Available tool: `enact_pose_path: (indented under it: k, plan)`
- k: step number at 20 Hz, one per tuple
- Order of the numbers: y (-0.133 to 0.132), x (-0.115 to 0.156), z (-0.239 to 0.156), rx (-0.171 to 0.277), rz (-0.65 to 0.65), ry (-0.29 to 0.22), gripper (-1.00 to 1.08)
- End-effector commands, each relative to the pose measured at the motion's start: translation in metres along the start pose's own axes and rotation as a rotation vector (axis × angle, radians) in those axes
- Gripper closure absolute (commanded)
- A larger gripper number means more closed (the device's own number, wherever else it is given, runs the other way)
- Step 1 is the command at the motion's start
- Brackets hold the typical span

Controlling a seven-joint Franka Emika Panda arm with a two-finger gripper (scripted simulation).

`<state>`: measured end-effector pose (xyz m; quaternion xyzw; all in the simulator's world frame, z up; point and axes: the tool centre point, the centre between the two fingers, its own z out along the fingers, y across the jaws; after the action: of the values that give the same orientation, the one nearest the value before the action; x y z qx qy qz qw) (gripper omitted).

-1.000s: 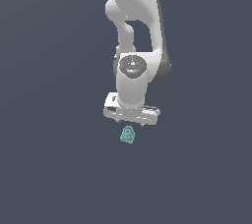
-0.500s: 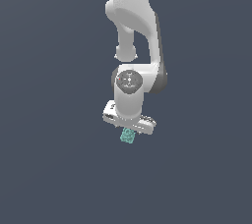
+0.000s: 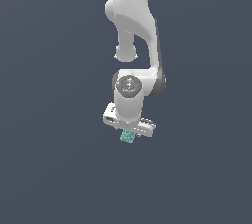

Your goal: Pick up the object and move it to a goal position.

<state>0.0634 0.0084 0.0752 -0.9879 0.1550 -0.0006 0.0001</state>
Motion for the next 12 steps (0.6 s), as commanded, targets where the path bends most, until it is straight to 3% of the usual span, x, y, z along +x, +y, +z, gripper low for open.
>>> enact_pose_path:
  k: [1, 10, 11, 12]
  plan:
    - [0.000, -0.001, 0.014, 0.000, 0.002, -0.001, -0.92]
    - [0.000, 0.000, 0.034, 0.000, 0.004, -0.001, -0.92]
    - [0.000, 0.000, 0.034, 0.000, 0.004, -0.001, 1.08]
    - [0.000, 0.000, 0.034, 0.000, 0.004, -0.001, 1.08]
